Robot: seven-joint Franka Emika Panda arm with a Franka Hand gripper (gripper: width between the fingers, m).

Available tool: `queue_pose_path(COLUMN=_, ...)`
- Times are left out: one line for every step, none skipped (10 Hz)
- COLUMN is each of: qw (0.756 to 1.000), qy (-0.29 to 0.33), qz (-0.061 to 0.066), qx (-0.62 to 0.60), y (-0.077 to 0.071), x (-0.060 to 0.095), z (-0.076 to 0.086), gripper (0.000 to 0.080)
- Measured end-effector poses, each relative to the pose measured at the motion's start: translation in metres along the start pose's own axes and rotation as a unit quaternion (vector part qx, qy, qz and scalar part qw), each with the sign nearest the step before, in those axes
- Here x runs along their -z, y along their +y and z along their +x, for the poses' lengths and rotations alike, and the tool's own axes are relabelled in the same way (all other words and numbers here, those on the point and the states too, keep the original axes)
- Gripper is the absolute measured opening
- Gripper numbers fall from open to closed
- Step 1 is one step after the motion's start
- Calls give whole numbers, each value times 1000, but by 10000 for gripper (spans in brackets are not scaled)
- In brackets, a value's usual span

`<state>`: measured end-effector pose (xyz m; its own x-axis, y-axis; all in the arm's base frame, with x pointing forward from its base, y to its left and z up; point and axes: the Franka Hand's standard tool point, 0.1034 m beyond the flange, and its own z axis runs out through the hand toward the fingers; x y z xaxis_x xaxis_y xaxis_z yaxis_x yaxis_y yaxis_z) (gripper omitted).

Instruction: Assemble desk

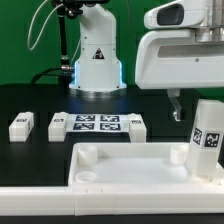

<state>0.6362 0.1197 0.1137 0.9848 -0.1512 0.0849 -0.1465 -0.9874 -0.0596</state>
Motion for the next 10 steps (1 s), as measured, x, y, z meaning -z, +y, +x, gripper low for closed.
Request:
queue_pose_path(qw=1000, qy=-1, qz=2, qx=-30, y=-1, x=0, z=-1, gripper=355)
queue_pose_path(qw=999, qy=-2, qz=1, qx=-53, y=1, x=-1, z=-1, gripper=355)
queue_pose_path(qw=995, qy=-3, qz=0, qx=-96, y=3, x=-2, z=-1, gripper=296)
queue_pose_path(qw=992, qy=-4, qz=0, qx=-123, y=3, x=-2, z=-1, gripper=295)
queue_pose_path(qw=988, qy=-4, qz=2, qx=-151, y=4, x=-3, z=-1, gripper=295)
queue_pose_path(qw=977, qy=-2, qz=6, qx=-212, y=5, x=-4, z=0, gripper=295)
queue_pose_path(qw=963, qy=-3, qz=8, qx=-270, y=6, x=-4, z=1, gripper=295)
queue_pose_path(qw=940, qy=-9, qz=13, qx=-340, y=6, x=-4, z=0, gripper=294)
queue_pose_path(qw=907, qy=-19, qz=22, qx=-420, y=5, x=-4, z=-1, gripper=294)
queue_pose_path(qw=872, qy=-29, qz=31, qx=-488, y=3, x=-5, z=-1, gripper=294)
